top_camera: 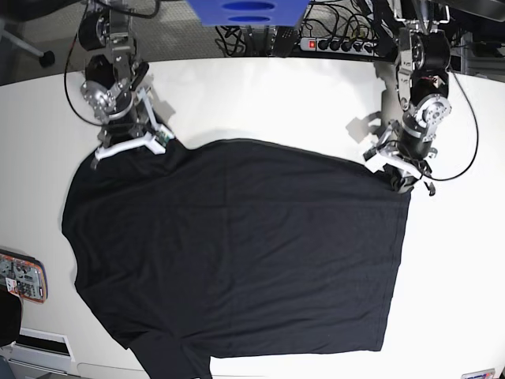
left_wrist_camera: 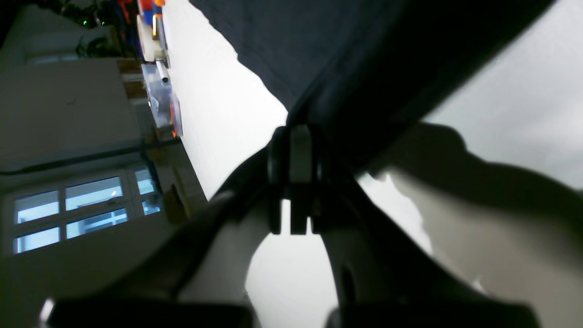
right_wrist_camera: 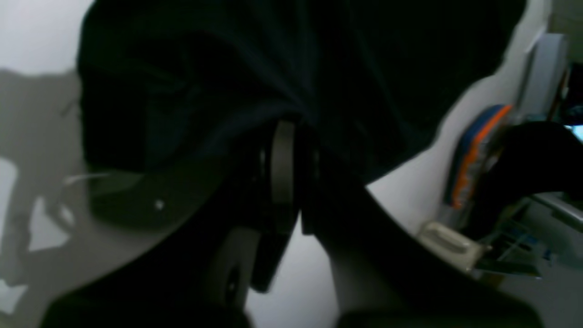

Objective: Fold the T-shirt properly
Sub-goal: 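Lift the collar edge with both grippers and pull it toward the hem, then lower the held edge onto the shirt body with both grippers, then lift the held edge back up with both grippers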

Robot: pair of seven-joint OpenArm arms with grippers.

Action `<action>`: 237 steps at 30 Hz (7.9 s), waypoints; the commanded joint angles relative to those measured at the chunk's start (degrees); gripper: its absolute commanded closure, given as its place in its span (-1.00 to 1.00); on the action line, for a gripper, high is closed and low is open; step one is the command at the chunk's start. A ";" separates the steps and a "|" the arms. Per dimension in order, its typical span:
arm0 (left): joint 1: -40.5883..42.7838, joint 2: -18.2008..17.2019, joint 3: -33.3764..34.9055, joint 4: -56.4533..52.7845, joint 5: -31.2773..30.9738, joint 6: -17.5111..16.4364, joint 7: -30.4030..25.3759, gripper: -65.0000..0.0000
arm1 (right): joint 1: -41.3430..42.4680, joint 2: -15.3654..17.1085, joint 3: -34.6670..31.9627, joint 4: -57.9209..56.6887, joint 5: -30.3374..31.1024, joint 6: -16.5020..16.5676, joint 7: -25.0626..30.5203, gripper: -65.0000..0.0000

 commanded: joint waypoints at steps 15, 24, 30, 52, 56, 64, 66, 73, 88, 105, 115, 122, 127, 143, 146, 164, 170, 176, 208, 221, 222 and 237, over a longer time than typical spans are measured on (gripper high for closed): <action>-10.38 0.69 -0.13 0.75 0.22 1.51 -0.36 1.00 | 14.16 0.72 0.29 0.45 -0.14 -0.58 -0.23 1.00; -16.45 0.78 0.05 -5.76 0.40 1.51 -0.36 1.00 | 22.24 0.72 0.02 -3.94 -0.14 -0.58 -0.23 1.00; -17.77 0.87 0.22 -8.83 -0.13 1.51 -0.71 1.00 | 26.11 0.72 0.02 -11.24 -0.14 -0.58 0.21 1.00; -21.72 2.10 -0.13 -13.05 0.13 1.59 -0.36 1.00 | 36.40 0.72 -0.15 -31.72 -0.23 -0.58 3.64 1.00; -21.63 2.10 -0.13 -13.05 0.31 1.59 -0.44 1.00 | 38.16 0.72 -0.15 -35.07 -0.23 -0.58 5.58 1.00; -21.63 2.10 -0.13 -12.96 0.31 1.59 -0.36 1.00 | 42.20 0.72 -0.15 -40.16 -0.31 -0.67 8.39 1.00; -21.63 2.10 -0.13 -12.96 0.31 1.59 -0.36 1.00 | 43.26 0.72 -0.24 -40.25 -0.31 -0.67 8.39 1.00; -21.81 2.10 -0.13 -12.96 0.40 1.59 -0.36 1.00 | 47.04 0.72 -3.76 -43.33 -0.31 -0.84 8.39 1.00; -24.10 2.10 -7.43 -13.05 -0.04 1.59 -0.62 1.00 | 49.94 0.81 -5.95 -53.79 -0.31 -5.33 12.52 1.00; -21.19 2.45 -3.82 -14.28 0.40 1.59 -0.80 1.00 | 49.94 1.43 -2.35 -53.79 -0.23 -14.73 12.26 1.00; -21.19 2.45 -3.82 -14.28 0.40 1.59 -0.80 1.00 | 49.94 1.43 1.34 -53.79 -0.23 -14.82 12.43 1.00; -21.46 2.36 -3.82 -14.28 0.40 1.59 -0.80 1.00 | 49.94 1.60 1.17 -53.88 -0.31 -14.82 19.47 1.00; -22.16 1.48 -2.68 -14.28 0.40 1.59 -0.80 1.00 | 53.10 1.60 1.17 -53.97 -0.40 -14.82 20.35 1.00; -24.80 0.87 -0.04 -19.03 0.49 1.59 -0.80 1.00 | 55.30 1.60 1.17 -59.86 -0.49 -14.82 20.52 1.00; -24.89 0.87 -0.04 -19.03 0.49 1.59 -0.80 1.00 | 55.30 1.60 1.17 -59.86 -0.49 -14.82 20.26 0.84; -25.24 0.78 -0.04 -19.03 0.49 1.51 -0.36 1.00 | 55.30 1.43 1.52 -59.42 -0.23 -20.89 20.08 -0.15; -27.79 0.69 -0.13 -22.11 0.49 1.33 -0.36 1.00 | 55.30 1.43 1.52 -59.42 -0.23 -32.49 20.08 -0.15; -29.46 0.69 -0.13 -24.22 0.49 1.59 -0.36 1.00 | 55.21 1.43 1.25 -55.11 -0.23 -32.49 20.43 -0.15; -31.39 13.61 -10.50 -25.18 -52.44 1.59 16.08 -1.00 | 45.89 1.51 1.52 -44.38 39.86 -26.07 7.16 -0.15; -31.39 10.45 -10.59 -35.65 -55.87 1.59 16.26 -1.00 | 43.43 2.31 1.52 -61.09 39.77 -26.07 16.30 -0.15; -31.04 10.36 -10.59 -35.65 -55.87 1.59 16.26 -1.00 | 43.17 2.39 1.52 -61.26 39.77 -26.07 16.39 -0.15; -26.38 9.13 -10.68 -35.29 -55.95 1.59 16.26 -1.00 | 34.55 2.48 1.52 -60.82 39.77 -26.07 16.48 -0.15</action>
